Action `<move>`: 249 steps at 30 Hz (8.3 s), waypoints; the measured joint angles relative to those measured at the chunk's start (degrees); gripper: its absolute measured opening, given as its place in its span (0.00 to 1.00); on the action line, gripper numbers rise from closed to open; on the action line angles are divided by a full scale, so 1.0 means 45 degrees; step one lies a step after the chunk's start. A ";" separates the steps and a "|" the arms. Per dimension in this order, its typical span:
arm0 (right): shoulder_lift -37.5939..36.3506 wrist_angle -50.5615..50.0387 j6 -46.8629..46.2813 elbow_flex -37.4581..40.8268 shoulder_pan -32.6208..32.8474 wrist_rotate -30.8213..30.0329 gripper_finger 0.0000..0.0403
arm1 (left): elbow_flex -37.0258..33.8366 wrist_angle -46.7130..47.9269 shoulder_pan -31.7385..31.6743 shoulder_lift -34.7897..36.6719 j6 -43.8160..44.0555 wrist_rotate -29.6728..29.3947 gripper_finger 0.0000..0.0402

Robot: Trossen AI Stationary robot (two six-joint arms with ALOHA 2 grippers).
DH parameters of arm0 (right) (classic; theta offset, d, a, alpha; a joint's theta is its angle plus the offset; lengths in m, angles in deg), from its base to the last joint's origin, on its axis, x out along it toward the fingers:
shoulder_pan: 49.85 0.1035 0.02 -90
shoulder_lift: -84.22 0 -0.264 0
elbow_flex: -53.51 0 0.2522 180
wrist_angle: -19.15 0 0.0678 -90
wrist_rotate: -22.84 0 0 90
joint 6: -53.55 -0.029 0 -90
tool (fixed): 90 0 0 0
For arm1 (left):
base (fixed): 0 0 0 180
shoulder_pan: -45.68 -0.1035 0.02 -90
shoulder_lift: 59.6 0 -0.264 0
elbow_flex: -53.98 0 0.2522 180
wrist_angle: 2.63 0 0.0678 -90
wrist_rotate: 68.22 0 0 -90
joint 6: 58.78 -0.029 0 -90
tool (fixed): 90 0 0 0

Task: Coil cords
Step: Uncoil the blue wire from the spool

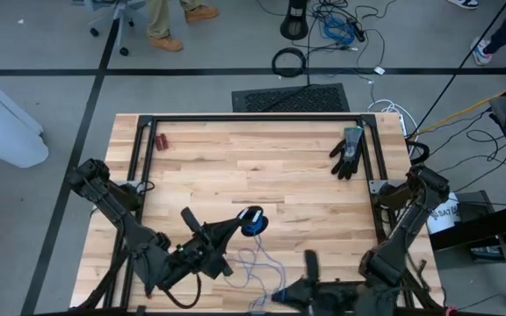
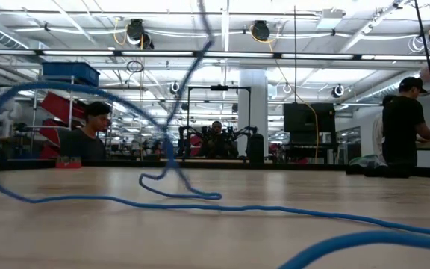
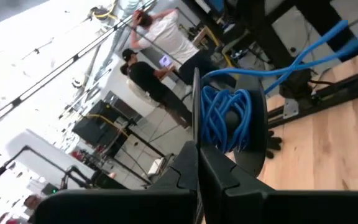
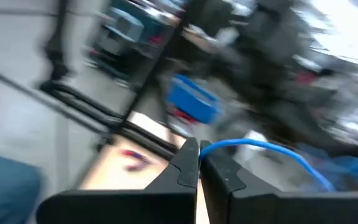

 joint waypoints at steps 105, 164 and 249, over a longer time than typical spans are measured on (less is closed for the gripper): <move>0.0585 -0.3427 -0.5084 0.0007 -0.2841 -0.0735 0.36 | 0.0316 -0.0549 0.1008 0.0005 -0.0072 0.0359 0.00; 0.0547 0.2225 -0.0909 0.0002 -0.0730 -0.0167 0.00 | 0.0296 0.1791 0.0479 0.0000 0.0958 -0.0299 0.00; 0.1986 -0.0813 -0.2876 -0.0003 -0.3605 -0.1127 0.36 | 0.0325 0.0405 0.1426 0.0466 0.1135 -0.0685 0.00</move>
